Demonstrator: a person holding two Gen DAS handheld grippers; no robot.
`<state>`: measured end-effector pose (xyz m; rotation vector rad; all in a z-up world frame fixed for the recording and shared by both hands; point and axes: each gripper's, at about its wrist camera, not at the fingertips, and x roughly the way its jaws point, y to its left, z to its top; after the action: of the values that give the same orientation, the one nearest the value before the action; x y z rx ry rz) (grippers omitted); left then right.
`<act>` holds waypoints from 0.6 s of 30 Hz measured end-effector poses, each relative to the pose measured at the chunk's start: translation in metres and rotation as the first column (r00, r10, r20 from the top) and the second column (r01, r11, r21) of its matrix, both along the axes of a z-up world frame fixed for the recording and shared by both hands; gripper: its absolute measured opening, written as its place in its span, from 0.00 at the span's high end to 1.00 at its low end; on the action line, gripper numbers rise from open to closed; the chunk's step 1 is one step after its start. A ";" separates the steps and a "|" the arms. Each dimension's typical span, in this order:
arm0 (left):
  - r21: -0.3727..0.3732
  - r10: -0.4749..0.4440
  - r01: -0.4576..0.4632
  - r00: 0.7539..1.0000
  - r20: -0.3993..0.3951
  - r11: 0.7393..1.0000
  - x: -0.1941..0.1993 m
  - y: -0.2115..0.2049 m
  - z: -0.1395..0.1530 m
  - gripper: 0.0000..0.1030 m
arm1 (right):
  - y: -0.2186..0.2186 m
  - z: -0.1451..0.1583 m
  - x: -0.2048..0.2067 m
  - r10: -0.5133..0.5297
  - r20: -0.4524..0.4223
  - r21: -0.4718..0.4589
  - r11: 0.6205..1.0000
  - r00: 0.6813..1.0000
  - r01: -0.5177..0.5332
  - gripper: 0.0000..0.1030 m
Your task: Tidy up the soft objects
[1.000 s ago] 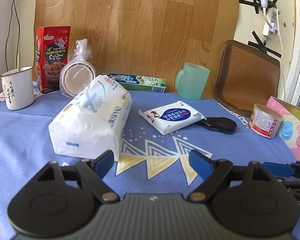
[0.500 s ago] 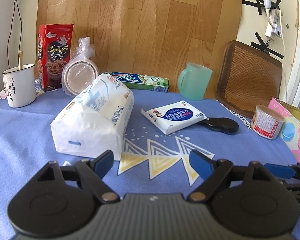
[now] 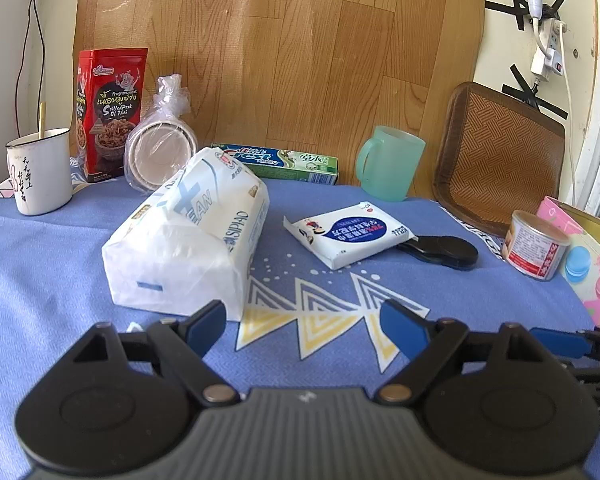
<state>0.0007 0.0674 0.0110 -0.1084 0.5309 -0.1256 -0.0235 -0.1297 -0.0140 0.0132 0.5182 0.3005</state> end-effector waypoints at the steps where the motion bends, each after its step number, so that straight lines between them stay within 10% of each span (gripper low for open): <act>1: 0.000 -0.001 0.001 1.000 0.000 1.000 0.000 0.000 0.000 0.15 | 0.000 0.000 0.000 0.000 0.000 -0.001 1.000 1.000 0.000 0.49; 18: -0.021 0.011 -0.010 1.000 0.012 1.000 -0.006 -0.001 0.000 0.15 | 0.001 0.000 -0.001 0.012 0.002 -0.018 1.000 1.000 -0.012 0.47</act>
<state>-0.0049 0.0669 0.0110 -0.1311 0.5167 -0.1218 -0.0249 -0.1283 -0.0140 -0.0080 0.5192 0.3079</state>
